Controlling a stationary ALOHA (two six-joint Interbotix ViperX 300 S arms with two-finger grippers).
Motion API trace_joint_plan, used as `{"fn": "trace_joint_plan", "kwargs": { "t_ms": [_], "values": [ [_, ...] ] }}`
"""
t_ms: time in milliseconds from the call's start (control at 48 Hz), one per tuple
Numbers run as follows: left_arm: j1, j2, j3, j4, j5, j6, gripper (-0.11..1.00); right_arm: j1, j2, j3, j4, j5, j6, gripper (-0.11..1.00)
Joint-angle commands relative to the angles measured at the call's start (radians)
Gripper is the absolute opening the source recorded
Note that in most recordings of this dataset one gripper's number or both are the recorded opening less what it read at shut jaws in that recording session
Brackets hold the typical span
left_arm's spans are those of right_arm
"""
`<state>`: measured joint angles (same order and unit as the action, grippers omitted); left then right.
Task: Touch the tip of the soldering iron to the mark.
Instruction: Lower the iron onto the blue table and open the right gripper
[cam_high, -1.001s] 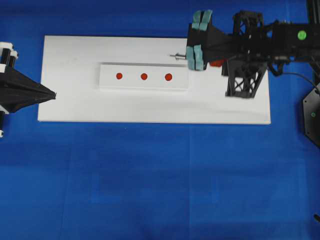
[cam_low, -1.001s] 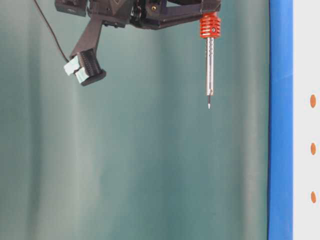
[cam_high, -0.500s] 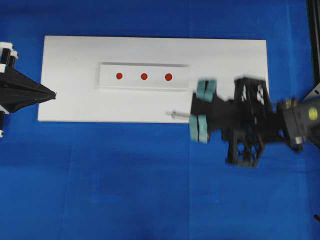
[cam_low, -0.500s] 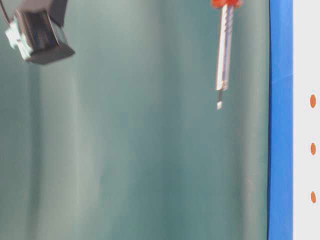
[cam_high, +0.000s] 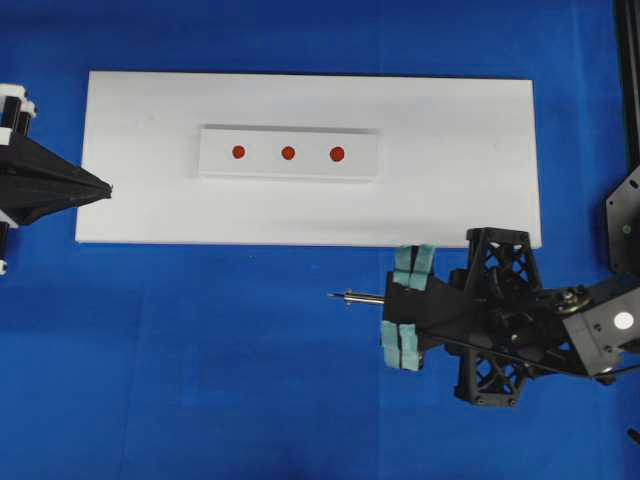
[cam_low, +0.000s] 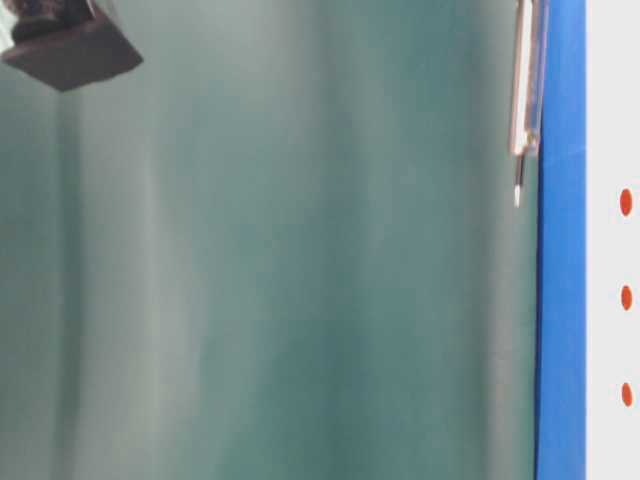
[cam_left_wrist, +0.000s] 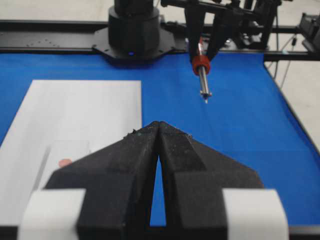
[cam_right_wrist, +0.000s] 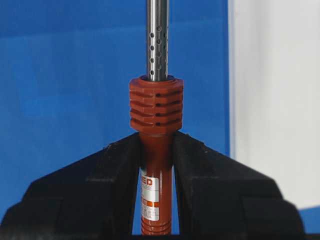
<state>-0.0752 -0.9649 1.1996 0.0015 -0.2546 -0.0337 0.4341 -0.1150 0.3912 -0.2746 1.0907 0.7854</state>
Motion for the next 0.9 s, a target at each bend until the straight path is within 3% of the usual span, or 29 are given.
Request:
{"fn": "trace_joint_plan", "kwargs": {
  "t_ms": [0,146,500,876],
  "values": [
    [-0.002,0.005,-0.011,0.000,-0.011,-0.002,0.00,-0.012,0.005,-0.041,-0.025,-0.029,-0.002,0.07],
    [-0.002,0.006,-0.011,0.000,-0.011,-0.002,0.00,-0.048,0.072,-0.104,-0.040,-0.060,-0.028,0.07],
    [-0.003,0.002,-0.012,0.000,-0.014,0.000,0.00,-0.083,0.256,-0.327,-0.032,-0.072,-0.198,0.07],
    [-0.002,0.000,-0.011,0.000,-0.011,0.000,0.00,-0.103,0.319,-0.368,-0.017,-0.078,-0.195,0.07]
  ]
}}
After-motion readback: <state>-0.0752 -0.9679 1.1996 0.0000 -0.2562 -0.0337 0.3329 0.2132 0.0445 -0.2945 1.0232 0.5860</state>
